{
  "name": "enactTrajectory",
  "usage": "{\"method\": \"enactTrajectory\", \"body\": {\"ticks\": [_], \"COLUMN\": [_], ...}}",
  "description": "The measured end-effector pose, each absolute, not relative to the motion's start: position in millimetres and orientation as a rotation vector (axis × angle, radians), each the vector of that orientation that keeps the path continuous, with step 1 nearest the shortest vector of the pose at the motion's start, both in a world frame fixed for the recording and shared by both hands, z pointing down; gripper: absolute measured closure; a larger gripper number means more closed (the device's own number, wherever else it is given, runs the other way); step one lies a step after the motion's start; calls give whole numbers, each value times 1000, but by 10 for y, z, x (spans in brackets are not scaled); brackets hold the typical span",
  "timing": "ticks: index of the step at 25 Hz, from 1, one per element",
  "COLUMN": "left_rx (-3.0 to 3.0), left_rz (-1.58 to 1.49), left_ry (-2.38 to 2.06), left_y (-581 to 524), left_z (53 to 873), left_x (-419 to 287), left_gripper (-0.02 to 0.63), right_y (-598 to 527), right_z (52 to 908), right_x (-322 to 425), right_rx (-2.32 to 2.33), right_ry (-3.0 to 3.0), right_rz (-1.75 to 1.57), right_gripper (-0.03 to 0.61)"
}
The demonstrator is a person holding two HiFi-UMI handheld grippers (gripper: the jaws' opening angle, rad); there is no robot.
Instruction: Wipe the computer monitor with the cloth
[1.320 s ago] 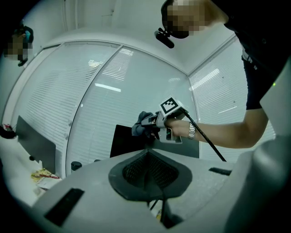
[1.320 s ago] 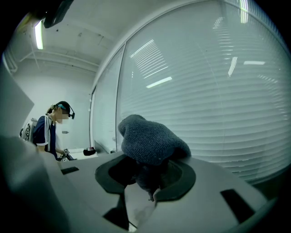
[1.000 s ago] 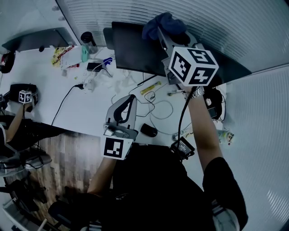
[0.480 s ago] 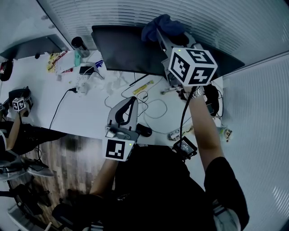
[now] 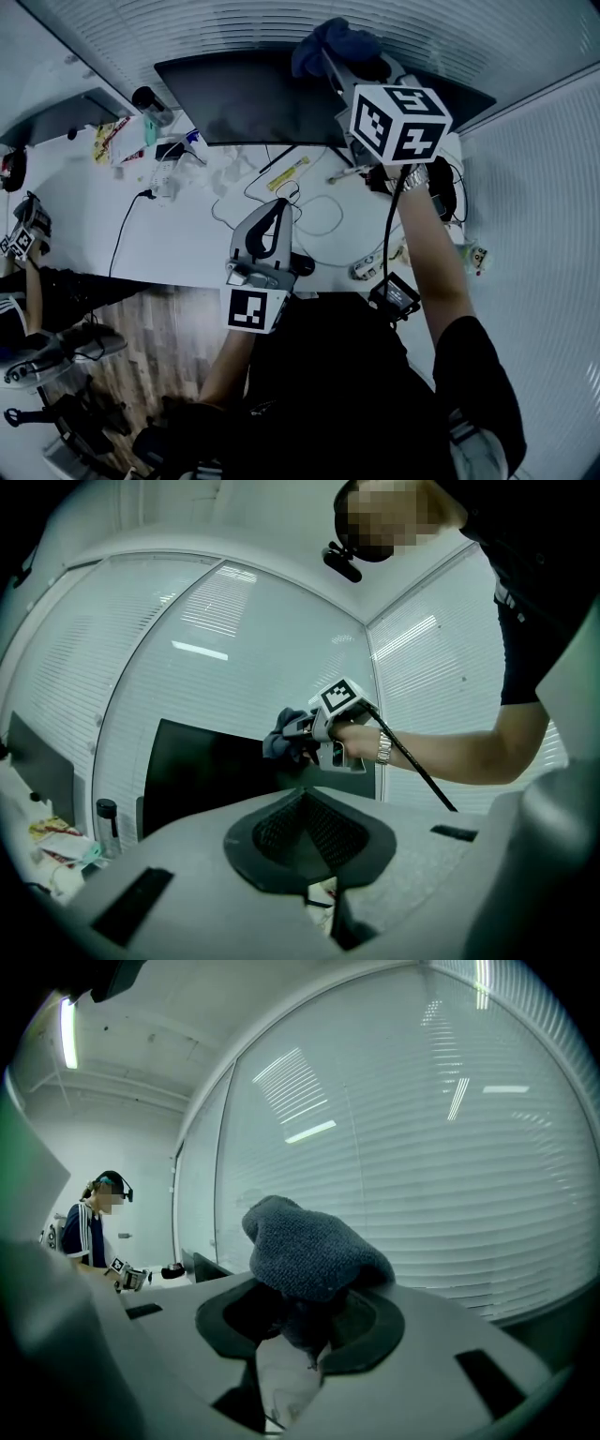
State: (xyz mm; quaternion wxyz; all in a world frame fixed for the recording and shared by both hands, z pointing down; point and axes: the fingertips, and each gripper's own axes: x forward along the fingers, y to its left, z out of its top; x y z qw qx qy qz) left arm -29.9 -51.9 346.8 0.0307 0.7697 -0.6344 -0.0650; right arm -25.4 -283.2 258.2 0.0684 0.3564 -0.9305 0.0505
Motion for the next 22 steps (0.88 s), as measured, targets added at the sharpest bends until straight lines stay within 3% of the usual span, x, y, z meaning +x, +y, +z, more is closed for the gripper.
{"method": "enactTrajectory", "body": {"ticks": [22], "left_rx": [2486], "left_rz": [-127], "left_ry": [-1850], "left_y": [-741], "left_z": [3492], "left_x": [685], "left_gripper": [606], "right_y": [-3127], "right_z": [2591], "right_x": [853], "right_rx": [1176], "right_ry": [-2794], "right_rz": [180], "right_gripper": [442]}}
